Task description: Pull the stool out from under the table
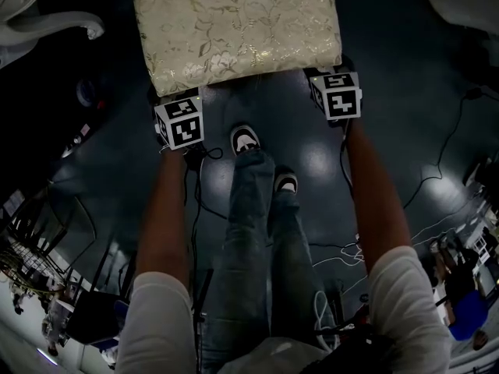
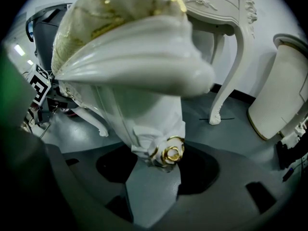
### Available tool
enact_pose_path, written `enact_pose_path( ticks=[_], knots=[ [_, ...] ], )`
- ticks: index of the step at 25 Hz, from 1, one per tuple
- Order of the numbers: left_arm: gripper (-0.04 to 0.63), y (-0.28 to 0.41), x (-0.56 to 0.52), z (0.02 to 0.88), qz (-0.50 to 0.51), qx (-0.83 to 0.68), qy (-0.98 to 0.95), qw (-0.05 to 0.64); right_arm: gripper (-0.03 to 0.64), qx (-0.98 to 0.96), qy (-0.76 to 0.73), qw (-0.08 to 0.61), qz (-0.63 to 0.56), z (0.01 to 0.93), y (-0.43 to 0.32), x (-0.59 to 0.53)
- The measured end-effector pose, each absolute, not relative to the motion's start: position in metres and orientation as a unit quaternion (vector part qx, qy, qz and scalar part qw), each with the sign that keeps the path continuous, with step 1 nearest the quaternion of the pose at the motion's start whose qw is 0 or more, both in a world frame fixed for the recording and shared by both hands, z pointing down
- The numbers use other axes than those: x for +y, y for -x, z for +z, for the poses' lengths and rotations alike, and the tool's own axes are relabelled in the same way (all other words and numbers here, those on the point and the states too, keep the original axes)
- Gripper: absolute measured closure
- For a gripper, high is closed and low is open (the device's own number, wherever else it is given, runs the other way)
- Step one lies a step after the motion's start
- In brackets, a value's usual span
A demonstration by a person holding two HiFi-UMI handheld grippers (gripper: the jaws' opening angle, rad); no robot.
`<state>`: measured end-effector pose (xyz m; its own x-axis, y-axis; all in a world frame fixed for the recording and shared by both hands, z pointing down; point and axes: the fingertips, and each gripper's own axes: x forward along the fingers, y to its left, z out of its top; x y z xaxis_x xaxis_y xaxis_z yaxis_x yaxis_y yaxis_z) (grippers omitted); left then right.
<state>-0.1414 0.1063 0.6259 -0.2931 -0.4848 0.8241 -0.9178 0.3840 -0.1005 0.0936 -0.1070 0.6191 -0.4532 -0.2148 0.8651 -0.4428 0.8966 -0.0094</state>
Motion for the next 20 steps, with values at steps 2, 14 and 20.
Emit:
enact_pose_path(
  ticks=[2, 14, 20],
  knots=[
    [0.324, 0.1416, 0.1063, 0.6263, 0.297, -0.748, -0.467, 0.366, 0.374, -0.845, -0.192, 0.485, 0.117, 0.6198, -0.0926, -0.1081],
    [0.324, 0.1355, 0.1107, 0.6247, 0.294, -0.754, -0.452, 0.376, 0.374, -0.844, -0.17, 0.497, 0.111, 0.6219, -0.0897, -0.1138],
    [0.324, 0.1371, 0.1098, 0.6263, 0.304, -0.744, -0.459, 0.379, 0.374, -0.84, -0.177, 0.499, 0.116, 0.6245, -0.0925, -0.1113]
  ],
)
